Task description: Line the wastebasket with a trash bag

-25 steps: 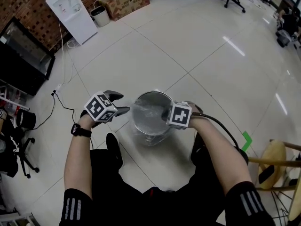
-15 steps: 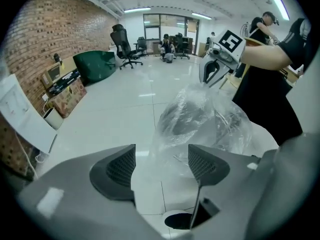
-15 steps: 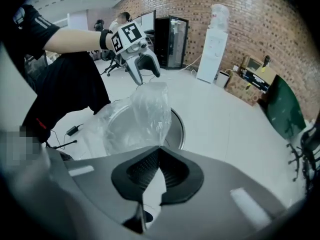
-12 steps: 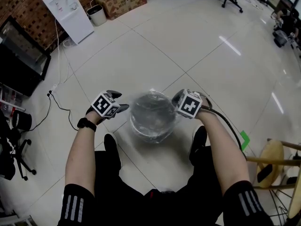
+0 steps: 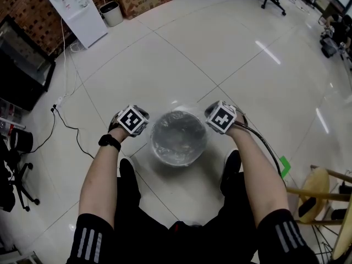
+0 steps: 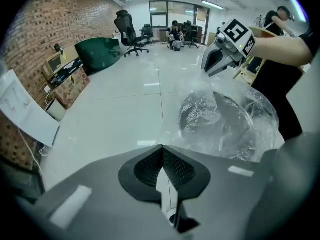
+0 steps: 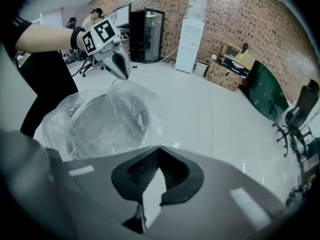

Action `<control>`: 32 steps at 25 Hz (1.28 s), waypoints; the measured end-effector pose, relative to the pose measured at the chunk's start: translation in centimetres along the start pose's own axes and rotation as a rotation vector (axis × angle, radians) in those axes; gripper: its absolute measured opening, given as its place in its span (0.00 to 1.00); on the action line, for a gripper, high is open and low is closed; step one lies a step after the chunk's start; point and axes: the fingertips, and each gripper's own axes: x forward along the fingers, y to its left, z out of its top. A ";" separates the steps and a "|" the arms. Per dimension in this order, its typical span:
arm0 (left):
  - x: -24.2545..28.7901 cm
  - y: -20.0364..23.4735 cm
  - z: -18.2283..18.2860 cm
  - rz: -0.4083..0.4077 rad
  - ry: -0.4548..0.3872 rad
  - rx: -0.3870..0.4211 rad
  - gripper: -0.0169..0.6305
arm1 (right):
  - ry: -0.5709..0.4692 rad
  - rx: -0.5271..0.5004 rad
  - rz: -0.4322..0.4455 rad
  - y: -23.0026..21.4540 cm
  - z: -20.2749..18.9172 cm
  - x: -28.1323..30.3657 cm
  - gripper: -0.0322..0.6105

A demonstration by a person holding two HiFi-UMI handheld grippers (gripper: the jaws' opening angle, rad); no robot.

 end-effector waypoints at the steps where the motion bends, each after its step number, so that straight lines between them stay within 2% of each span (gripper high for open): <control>1: 0.4 0.2 0.0 0.002 0.006 -0.004 0.02 | 0.022 0.011 0.003 -0.2 -0.5 0.6 0.06; 9: 3.9 0.7 -1.9 -0.057 0.045 -0.075 0.02 | 0.132 0.136 0.017 -1.3 -5.0 5.4 0.06; 12: 4.7 0.8 -2.2 -0.072 0.032 -0.094 0.02 | 0.069 0.161 0.056 -0.7 -3.8 6.6 0.06; 15: 5.4 1.6 -2.0 -0.034 0.022 -0.087 0.02 | 0.053 0.199 0.073 -0.5 -3.8 8.1 0.06; 18: 6.6 3.0 -3.3 0.028 0.064 -0.124 0.02 | 0.058 0.239 0.105 0.1 -4.7 9.6 0.06; 22: 8.0 0.3 -5.1 -0.081 0.147 -0.174 0.02 | 0.087 0.274 0.152 1.2 -6.4 10.0 0.06; 24: 8.2 -0.3 -5.6 -0.107 0.169 -0.180 0.02 | 0.082 0.286 0.162 1.5 -7.2 10.0 0.06; 25: 8.0 -0.4 -5.5 -0.112 0.167 -0.182 0.03 | 0.066 0.287 0.156 1.2 -7.2 9.7 0.08; 27: 7.5 -0.2 -4.9 -0.109 0.149 -0.177 0.08 | 0.019 0.279 0.130 0.0 -6.6 8.6 0.23; 32: 5.1 0.8 -3.4 -0.060 0.067 -0.110 0.16 | -0.077 0.259 0.073 -1.8 -5.1 4.2 0.24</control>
